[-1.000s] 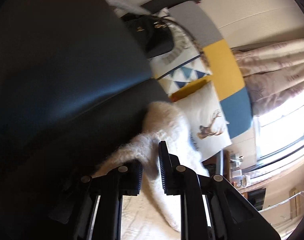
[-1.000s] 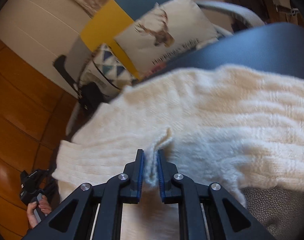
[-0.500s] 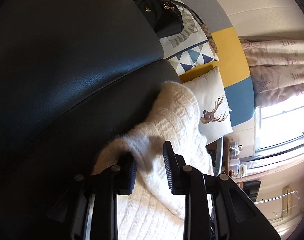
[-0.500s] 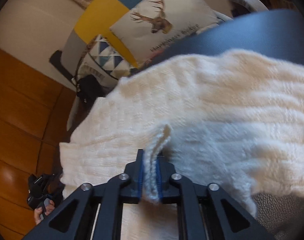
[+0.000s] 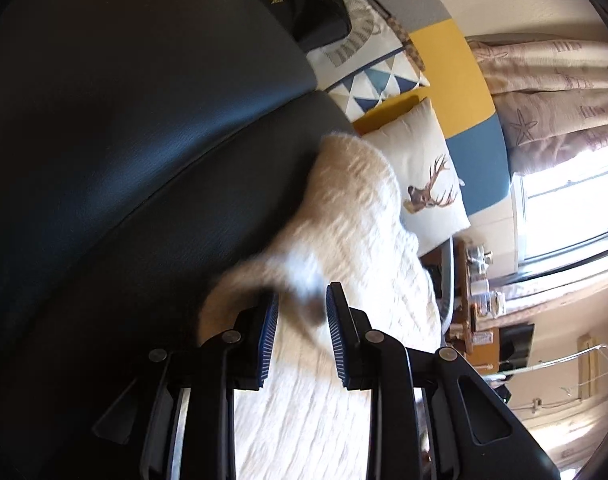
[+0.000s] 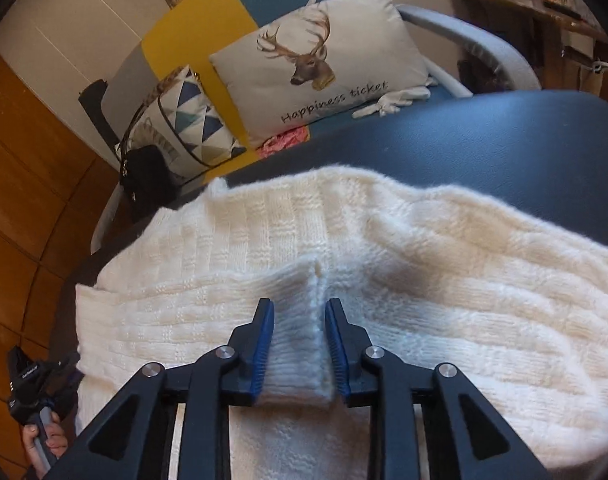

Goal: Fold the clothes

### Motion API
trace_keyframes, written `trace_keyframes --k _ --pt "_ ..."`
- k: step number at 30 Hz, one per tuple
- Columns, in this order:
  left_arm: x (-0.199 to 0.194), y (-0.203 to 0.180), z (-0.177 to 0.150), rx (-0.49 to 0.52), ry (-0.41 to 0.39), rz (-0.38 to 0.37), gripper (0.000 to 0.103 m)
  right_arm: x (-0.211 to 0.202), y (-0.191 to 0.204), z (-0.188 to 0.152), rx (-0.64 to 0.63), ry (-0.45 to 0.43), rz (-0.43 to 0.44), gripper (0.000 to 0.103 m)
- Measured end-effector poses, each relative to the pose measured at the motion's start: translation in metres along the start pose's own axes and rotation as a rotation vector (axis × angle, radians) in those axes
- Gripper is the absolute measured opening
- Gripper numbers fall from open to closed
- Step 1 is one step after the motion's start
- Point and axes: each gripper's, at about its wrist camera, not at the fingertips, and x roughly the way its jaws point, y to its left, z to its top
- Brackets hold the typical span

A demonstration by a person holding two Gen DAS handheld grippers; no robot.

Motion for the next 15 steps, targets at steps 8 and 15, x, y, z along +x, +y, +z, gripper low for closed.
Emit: trace_keyframes --k 8,15 --pt "-0.044 -0.010 -0.023 0.060 -0.050 -0.036 0.027 -0.028 0.041 0.001 -0.134 -0.095 0.058 0.027" --pt "0.007 -0.075 0.016 0.164 -0.054 -0.071 0.027 0.030 0.091 -0.004 -0.248 0.077 0.086 0.027"
